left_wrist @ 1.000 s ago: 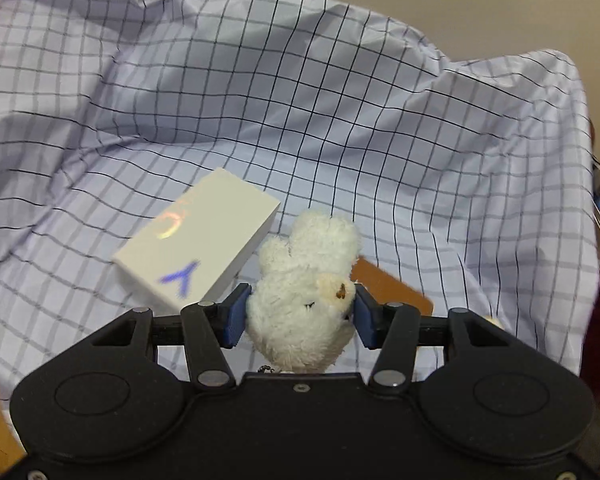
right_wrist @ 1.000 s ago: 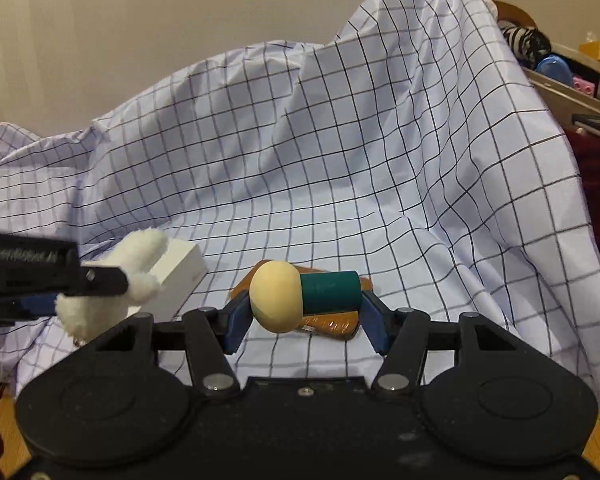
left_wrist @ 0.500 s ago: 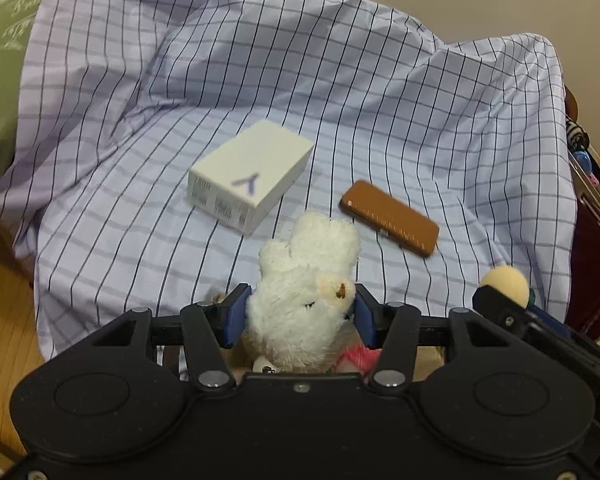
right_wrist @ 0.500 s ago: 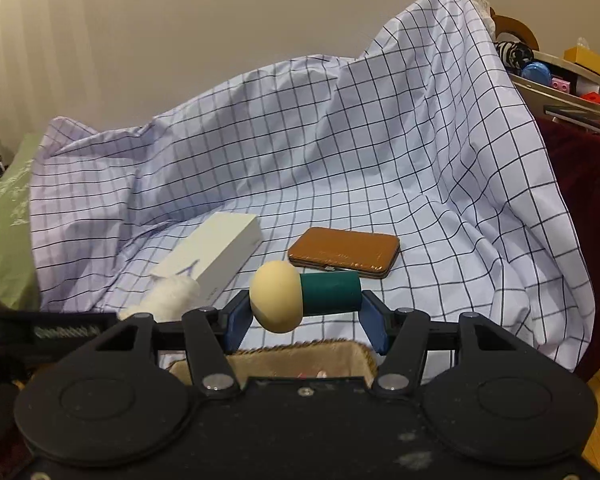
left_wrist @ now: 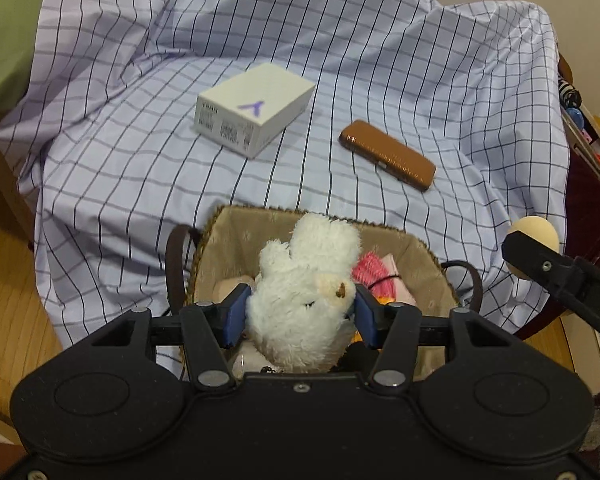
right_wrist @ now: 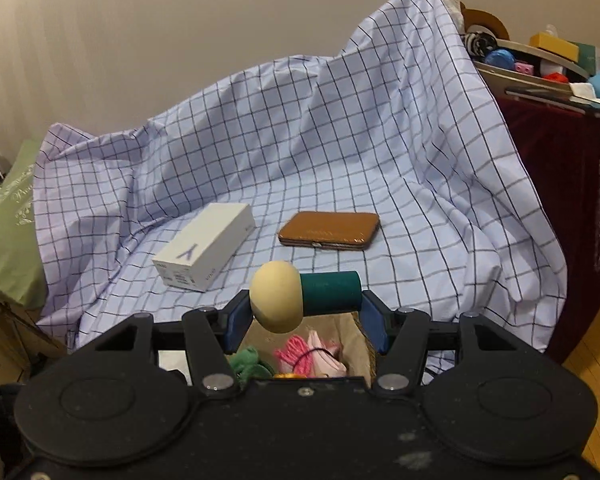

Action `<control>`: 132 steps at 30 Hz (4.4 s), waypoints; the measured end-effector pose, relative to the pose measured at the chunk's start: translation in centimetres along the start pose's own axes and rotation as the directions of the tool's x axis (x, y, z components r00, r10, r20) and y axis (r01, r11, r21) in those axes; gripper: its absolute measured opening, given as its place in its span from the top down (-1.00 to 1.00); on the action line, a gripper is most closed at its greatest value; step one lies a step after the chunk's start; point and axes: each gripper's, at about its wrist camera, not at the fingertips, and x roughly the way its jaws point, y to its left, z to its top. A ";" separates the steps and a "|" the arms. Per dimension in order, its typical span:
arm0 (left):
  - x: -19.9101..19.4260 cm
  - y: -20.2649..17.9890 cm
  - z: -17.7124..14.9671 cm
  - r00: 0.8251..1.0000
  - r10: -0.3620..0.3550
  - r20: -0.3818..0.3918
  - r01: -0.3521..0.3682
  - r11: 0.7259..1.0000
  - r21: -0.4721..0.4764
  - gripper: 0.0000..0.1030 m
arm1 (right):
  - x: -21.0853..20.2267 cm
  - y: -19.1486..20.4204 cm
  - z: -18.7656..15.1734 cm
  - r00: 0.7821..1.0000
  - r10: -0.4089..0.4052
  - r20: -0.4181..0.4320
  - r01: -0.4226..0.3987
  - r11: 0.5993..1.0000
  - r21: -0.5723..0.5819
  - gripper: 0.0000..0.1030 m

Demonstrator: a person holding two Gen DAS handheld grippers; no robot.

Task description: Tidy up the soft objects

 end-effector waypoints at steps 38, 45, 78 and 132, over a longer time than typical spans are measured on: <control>-1.3 0.5 -1.7 0.985 0.140 0.103 -0.139 0.990 -0.010 -0.47 | 2.2 0.7 -2.7 0.983 -0.075 -0.165 0.070 0.997 -0.036 -0.13; -1.5 0.4 -1.7 0.980 0.159 0.117 -0.161 0.987 0.003 -0.51 | 2.3 1.0 -2.8 0.982 -0.056 -0.182 0.045 0.997 -0.066 -0.14; -1.9 0.2 -1.7 0.975 0.184 0.127 -0.191 0.981 0.042 -0.72 | 1.5 0.9 -1.6 0.990 -0.060 -0.125 0.042 0.988 -0.146 -0.55; -2.6 0.0 -2.3 0.961 0.254 0.109 -0.261 0.963 0.065 -0.93 | 1.0 0.0 -2.9 0.970 -0.154 -0.188 0.114 0.972 -0.207 -1.00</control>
